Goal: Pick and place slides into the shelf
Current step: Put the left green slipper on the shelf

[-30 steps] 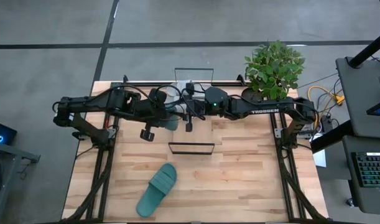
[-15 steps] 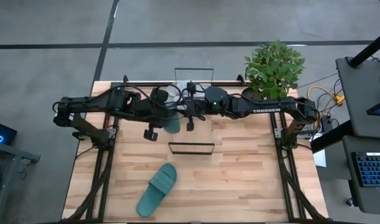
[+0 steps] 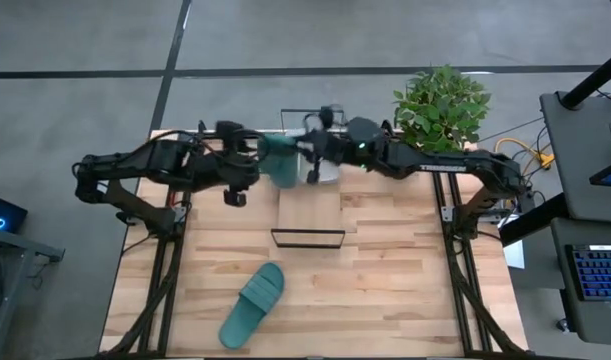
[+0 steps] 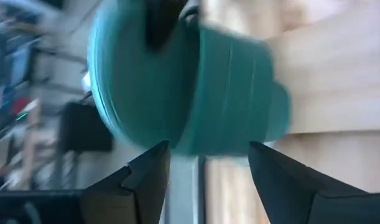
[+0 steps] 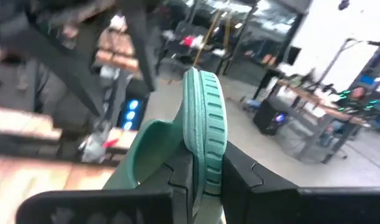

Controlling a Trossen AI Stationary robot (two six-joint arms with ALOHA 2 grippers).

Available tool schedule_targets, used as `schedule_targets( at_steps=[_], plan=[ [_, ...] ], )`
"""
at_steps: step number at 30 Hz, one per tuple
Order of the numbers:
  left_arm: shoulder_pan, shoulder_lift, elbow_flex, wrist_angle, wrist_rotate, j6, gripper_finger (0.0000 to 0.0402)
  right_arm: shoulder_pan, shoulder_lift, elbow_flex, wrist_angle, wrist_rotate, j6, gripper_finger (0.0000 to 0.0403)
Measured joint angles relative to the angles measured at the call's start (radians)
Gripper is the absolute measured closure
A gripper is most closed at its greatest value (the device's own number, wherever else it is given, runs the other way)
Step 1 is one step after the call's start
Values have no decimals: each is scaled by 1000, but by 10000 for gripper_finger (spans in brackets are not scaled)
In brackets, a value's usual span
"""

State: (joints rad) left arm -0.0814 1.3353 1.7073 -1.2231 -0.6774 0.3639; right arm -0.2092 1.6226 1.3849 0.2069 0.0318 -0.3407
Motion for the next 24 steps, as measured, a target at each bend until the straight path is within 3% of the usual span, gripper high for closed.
schedule_targets(
  at_steps=[7,14,21,24],
  plan=[
    [-55,-66,-86,47,-322,-92,199,-58,-111,-13,9,52,57,366],
    [-125,-68,-293,228,-713,74,199,-90,-259,-11,39,49,100,367],
    [-148,-31,-489,607,-886,407,203,-90,-349,-11,31,48,134,367],
    [-148,-5,-522,710,-879,509,215,-90,-357,-11,3,47,142,367]
  ],
)
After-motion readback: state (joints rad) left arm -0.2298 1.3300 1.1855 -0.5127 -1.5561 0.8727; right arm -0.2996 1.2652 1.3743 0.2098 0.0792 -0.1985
